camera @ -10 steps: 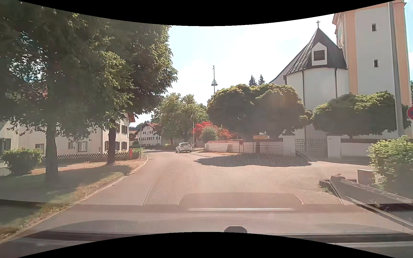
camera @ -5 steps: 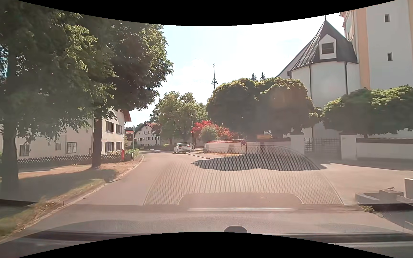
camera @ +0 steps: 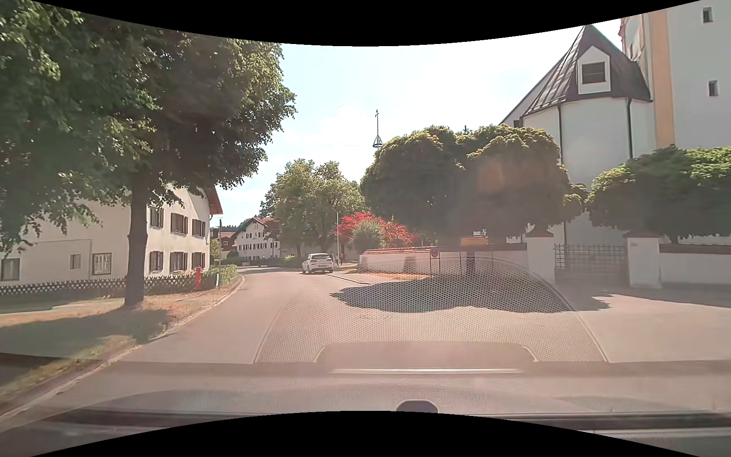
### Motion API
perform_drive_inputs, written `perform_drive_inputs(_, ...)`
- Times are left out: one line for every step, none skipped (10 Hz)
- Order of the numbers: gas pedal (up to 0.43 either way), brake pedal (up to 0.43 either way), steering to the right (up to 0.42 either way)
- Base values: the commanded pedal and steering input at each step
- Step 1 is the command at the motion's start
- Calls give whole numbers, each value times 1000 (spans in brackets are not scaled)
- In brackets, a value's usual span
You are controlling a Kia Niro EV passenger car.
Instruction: Follow the waypoints while adhering to traffic rules and regulations
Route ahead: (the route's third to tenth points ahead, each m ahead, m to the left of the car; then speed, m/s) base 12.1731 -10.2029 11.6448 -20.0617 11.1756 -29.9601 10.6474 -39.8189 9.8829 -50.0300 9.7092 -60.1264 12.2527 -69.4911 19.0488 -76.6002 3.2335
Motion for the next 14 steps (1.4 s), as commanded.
perform_drive_inputs(0, 0, 61)
perform_drive_inputs(0, 0, 84)
perform_drive_inputs(20, 0, 118)
perform_drive_inputs(28, 0, 146)
perform_drive_inputs(28, 0, 174)
perform_drive_inputs(39, 0, 196)
perform_drive_inputs(39, 0, 235)
perform_drive_inputs(39, 0, 277)
perform_drive_inputs(39, 0, 324)
perform_drive_inputs(39, 0, 349)
perform_drive_inputs(39, 0, 383)
perform_drive_inputs(39, 0, 421)
perform_drive_inputs(39, 0, 455)
perform_drive_inputs(39, 0, 478)
